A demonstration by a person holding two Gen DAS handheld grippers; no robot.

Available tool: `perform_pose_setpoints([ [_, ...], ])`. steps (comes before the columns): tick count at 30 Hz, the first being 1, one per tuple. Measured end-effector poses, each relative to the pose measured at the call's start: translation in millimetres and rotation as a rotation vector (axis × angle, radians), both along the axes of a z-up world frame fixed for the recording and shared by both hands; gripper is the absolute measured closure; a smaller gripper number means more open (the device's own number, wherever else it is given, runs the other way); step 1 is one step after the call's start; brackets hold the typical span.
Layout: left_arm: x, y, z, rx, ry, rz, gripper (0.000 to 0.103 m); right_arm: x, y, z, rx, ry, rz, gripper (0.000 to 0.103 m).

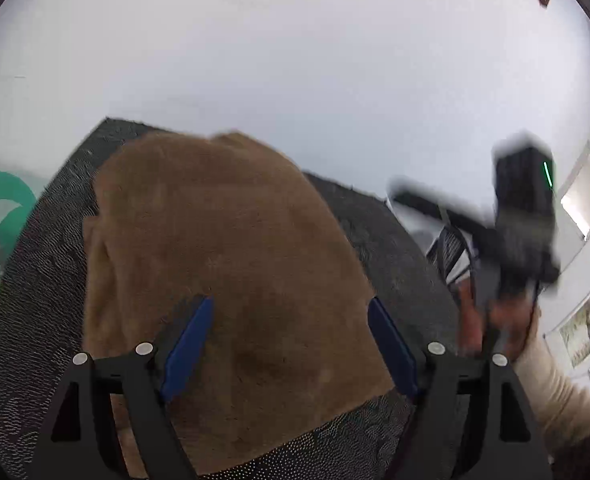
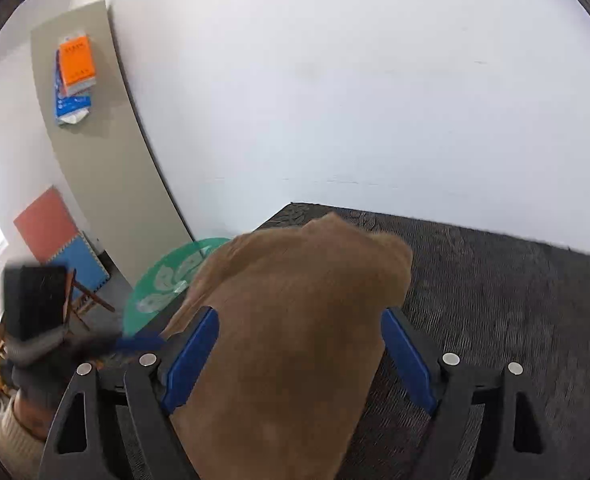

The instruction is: Fold clothes

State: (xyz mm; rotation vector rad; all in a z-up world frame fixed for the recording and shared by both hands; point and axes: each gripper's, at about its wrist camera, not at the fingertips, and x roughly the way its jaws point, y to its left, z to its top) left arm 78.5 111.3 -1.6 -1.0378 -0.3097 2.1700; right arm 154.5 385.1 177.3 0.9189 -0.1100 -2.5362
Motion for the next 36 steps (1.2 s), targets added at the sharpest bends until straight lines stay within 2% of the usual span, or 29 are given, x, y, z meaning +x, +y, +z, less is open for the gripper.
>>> perform_pose_setpoints([
  [1,-1.7,0.7,-9.0,-0.007,-0.015,0.005,0.02,-11.3,0.9,1.6,0.007,-0.013,0.007,0.018],
  [4,2.3,-1.0,-16.2,-0.008,0.008,0.001,0.02,-40.8,-4.1,-4.6,0.004,-0.065,0.051,0.018],
  [6,4.9,-0.3,-18.3,-0.024,0.026,-0.008,0.02,-76.6,-22.8,-25.8,-0.014,-0.115,0.108,0.018],
  [9,9.7,-1.0,-20.6,-0.028,0.045,-0.005,0.02,-97.9,-38.7,-51.2,-0.02,-0.189,0.178,0.018],
  [13,15.6,-1.9,-26.2,-0.028,0.08,-0.006,0.02,-114.7,-50.6,-84.0,0.057,-0.286,0.195,0.017],
  [15,17.8,-2.6,-29.9,-0.02,0.094,-0.003,0.02,-114.5,-50.5,-94.5,0.079,-0.302,0.202,0.015],
  [21,19.5,-9.0,-35.0,0.015,0.095,0.006,0.02,-109.8,-55.1,-80.8,0.163,-0.299,0.198,0.015],
  [26,24.0,-10.3,-29.1,0.036,0.092,0.006,0.02,-113.7,-66.0,-28.0,0.193,-0.188,0.196,0.015],
  [28,23.7,-12.6,-30.1,0.049,0.088,0.005,0.02,-121.5,-76.0,-15.2,0.216,-0.177,0.212,0.015],
  [31,25.9,-15.9,-29.1,0.068,0.082,0.004,0.02,-136.7,-91.6,-14.2,0.261,-0.212,0.241,0.015],
  [36,31.1,-22.0,-28.1,0.08,0.08,0.002,0.02,-162.0,-116.8,-40.3,0.325,-0.319,0.254,0.015],
])
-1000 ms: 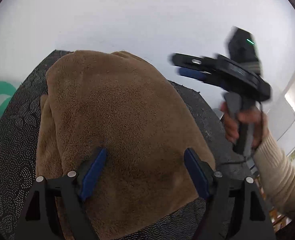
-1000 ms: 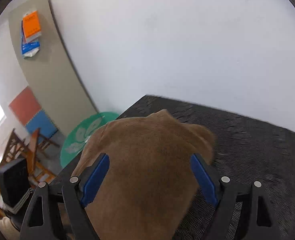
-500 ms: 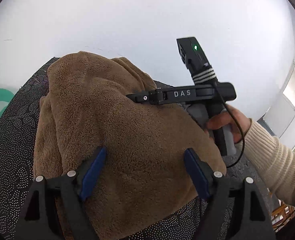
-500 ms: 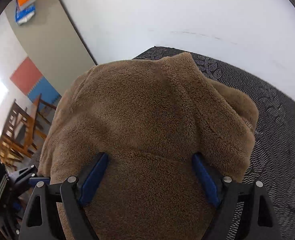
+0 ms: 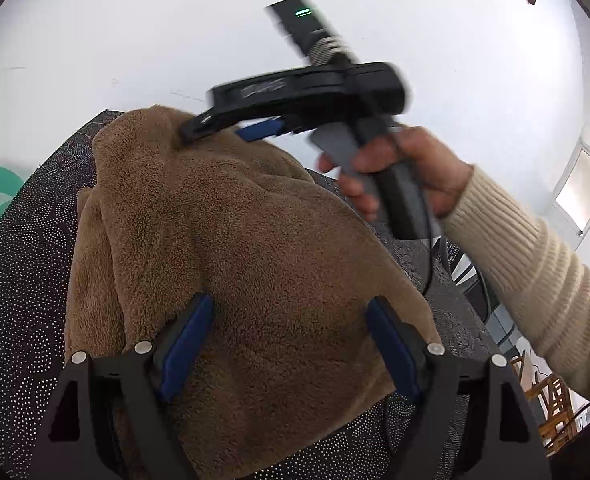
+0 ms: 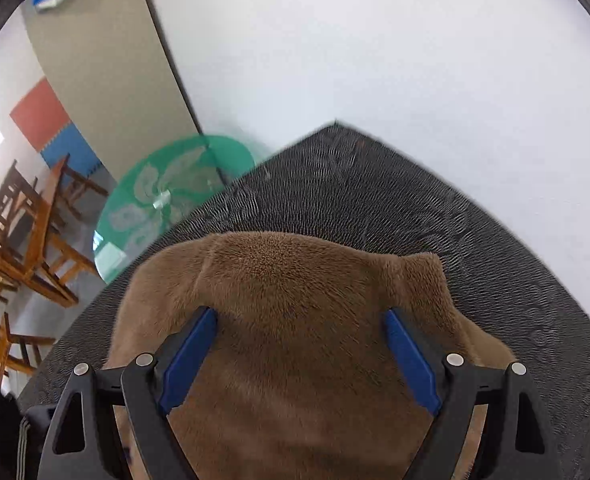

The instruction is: Fold clothes

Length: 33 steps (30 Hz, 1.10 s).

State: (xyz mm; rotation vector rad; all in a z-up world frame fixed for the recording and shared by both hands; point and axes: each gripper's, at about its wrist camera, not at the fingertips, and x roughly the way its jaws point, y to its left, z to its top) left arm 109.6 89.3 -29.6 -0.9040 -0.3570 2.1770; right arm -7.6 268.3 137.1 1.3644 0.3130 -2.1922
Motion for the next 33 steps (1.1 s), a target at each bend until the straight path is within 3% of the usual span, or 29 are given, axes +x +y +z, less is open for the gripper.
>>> perform_pose_setpoints([
  [6,1.1,-3.6,-0.9,0.016,-0.006,-0.002,0.02,-18.1,-7.9,-32.3,0.029,-0.098,-0.022,0.011],
  [9,0.7,-6.0,0.7,0.016,-0.006,-0.001,0.02,-13.2,-8.8,-33.4,0.045,-0.073,-0.019,0.009],
  [13,-0.6,-12.6,-2.0,0.041,-0.017,-0.008,0.02,4.0,-7.1,-17.8,0.043,0.024,-0.011,0.009],
  [19,-6.3,-16.4,-4.4,0.084,-0.039,-0.017,0.02,79.4,62.5,50.7,-0.115,0.207,-0.075,0.009],
  [23,-12.8,-5.7,-2.7,0.069,-0.036,-0.013,0.02,156.2,110.5,61.7,-0.185,0.255,-0.115,0.009],
  [26,-17.5,-9.7,-3.6,0.095,-0.057,-0.011,0.02,208.1,122.5,56.2,-0.212,0.287,-0.119,0.009],
  [30,-19.9,-11.1,-5.3,0.105,-0.061,-0.015,0.02,238.0,103.1,36.3,-0.094,0.341,-0.135,0.009],
  [33,-18.5,-8.1,-5.5,0.084,-0.046,-0.018,0.02,235.6,90.2,11.6,-0.015,0.302,-0.168,0.009],
])
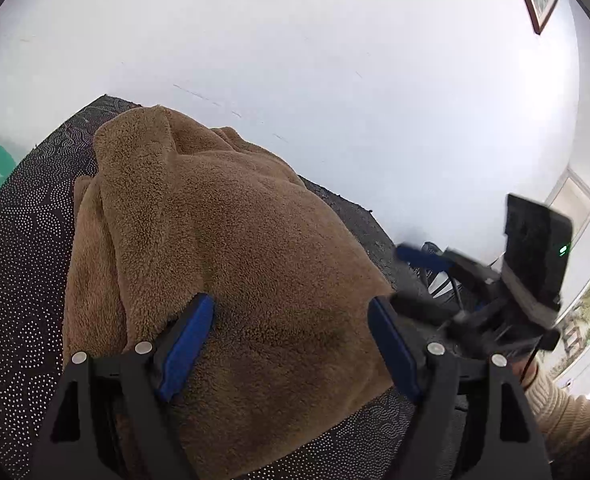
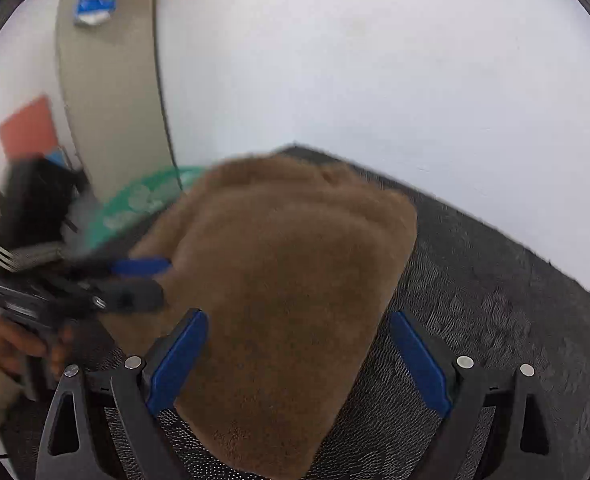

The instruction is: Fold clothes

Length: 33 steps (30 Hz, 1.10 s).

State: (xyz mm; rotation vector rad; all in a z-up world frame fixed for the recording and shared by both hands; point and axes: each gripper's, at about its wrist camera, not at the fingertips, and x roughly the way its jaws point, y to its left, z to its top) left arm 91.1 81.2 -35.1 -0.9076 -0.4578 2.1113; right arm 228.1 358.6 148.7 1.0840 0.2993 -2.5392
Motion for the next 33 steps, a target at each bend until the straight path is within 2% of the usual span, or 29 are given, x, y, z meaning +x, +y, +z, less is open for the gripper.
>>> perform_pose_setpoints([
  [3,0.0,0.6,-0.8,0.003,0.001,-0.002,0.02,-2.6,-1.1,-25.6,0.024,-0.043,-0.033,0.009],
  [6,-1.9,-0.4,-2.3,0.02,-0.008,-0.005,0.02,-4.5,8.6,-44.1,-0.055,-0.097,-0.07,0.008],
  [8,-13.1,-2.5,-10.1,0.024,-0.009,-0.003,0.02,-3.1,10.0,-49.5,-0.07,-0.097,-0.085,0.004],
  [11,-14.8,-1.1,-11.4,0.012,-0.003,0.002,0.02,1.4,8.1,-51.0,-0.062,-0.065,-0.1,0.003],
  [14,-13.6,-0.9,-5.1,-0.005,-0.028,0.015,0.02,4.0,3.0,-47.6,-0.028,-0.041,-0.094,0.003],
  [16,-11.8,-2.1,2.7,-0.026,-0.055,0.034,0.02,5.9,2.4,-35.1,-0.008,-0.014,-0.092,0.003],
  [19,0.1,-4.4,17.5,-0.099,-0.019,0.076,0.02,29.8,2.6,-2.1,-0.031,0.108,-0.09,0.003],
  [22,3.0,-2.6,15.2,-0.127,-0.025,0.082,0.02,41.2,-6.3,4.1,0.006,0.14,-0.073,0.003],
  [26,0.4,-2.0,9.0,-0.122,-0.035,0.085,0.02,32.4,-15.5,-30.5,0.076,0.038,-0.076,0.003],
  [29,-1.7,-3.1,3.5,-0.112,-0.042,0.075,0.02,23.5,-13.6,-54.0,0.063,-0.05,-0.083,0.003],
  [33,-8.5,-16.0,-4.4,-0.01,-0.071,0.057,0.02,15.3,-7.8,-60.1,0.002,-0.105,-0.096,0.002],
])
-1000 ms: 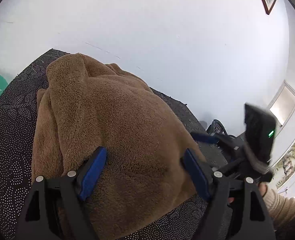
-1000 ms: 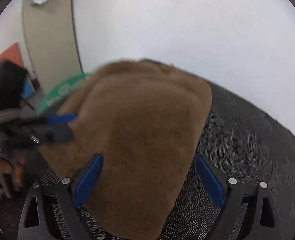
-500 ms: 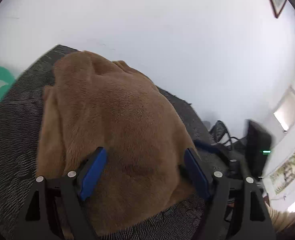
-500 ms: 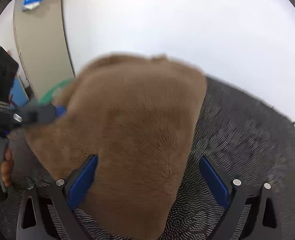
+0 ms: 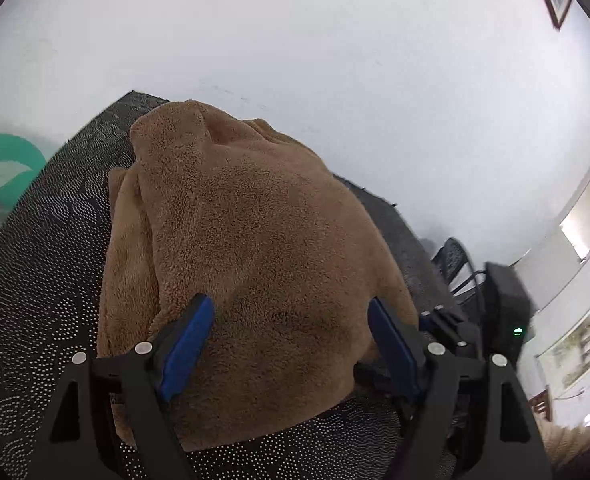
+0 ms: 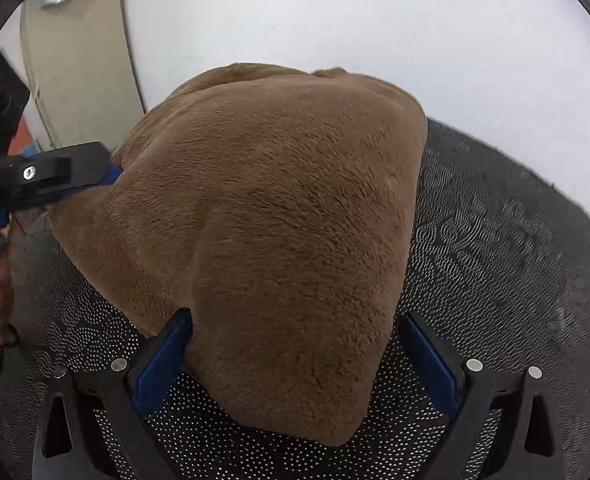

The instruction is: Fold clothes

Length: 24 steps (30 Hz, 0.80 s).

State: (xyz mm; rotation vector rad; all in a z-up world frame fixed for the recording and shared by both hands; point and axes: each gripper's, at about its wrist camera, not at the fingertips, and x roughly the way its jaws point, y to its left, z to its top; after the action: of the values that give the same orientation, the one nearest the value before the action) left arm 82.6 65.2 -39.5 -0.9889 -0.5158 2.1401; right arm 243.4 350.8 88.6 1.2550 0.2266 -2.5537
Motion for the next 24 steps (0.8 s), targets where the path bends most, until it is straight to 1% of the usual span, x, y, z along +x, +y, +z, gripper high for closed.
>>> perform_pose_setpoints([
  [3,-7.4,-13.3,0.6,0.097,-0.079,0.018,0.02,-1.0,-3.9,-0.5,0.008,0.005,0.0,0.002],
  [4,-9.7,-16.1,3.9,0.108,-0.096,0.03,0.02,-0.6,-5.4,-0.2,0.014,0.01,0.001,0.002],
  [7,-19.0,-19.8,19.3,0.077,-0.095,0.07,0.02,-0.7,-8.5,0.1,0.02,0.017,0.002,0.002],
  [9,-28.0,-22.9,28.1,0.04,-0.079,0.104,0.019,-1.0,-9.4,0.0,0.014,0.014,0.002,0.002],
  [12,-51.2,-28.9,30.3,0.009,-0.105,0.157,0.018,-2.3,-6.7,-0.8,0.0,0.006,0.002,0.002],
  [14,-70.8,-34.1,25.0,0.006,-0.144,0.186,0.018,-2.9,-7.4,-1.0,0.0,0.006,0.003,0.002],
  [18,-109.3,-41.8,5.3,-0.016,-0.242,0.22,0.018,7.5,-3.0,0.1,-0.002,0.008,0.004,0.002],
  [21,-129.4,-37.4,-8.6,-0.029,-0.284,0.193,0.018,9.4,-2.8,0.0,-0.018,-0.001,0.005,0.002],
  [24,-142.4,-29.2,-19.0,-0.033,-0.298,0.143,0.018,7.7,-1.3,-1.1,-0.044,-0.019,0.006,0.002],
])
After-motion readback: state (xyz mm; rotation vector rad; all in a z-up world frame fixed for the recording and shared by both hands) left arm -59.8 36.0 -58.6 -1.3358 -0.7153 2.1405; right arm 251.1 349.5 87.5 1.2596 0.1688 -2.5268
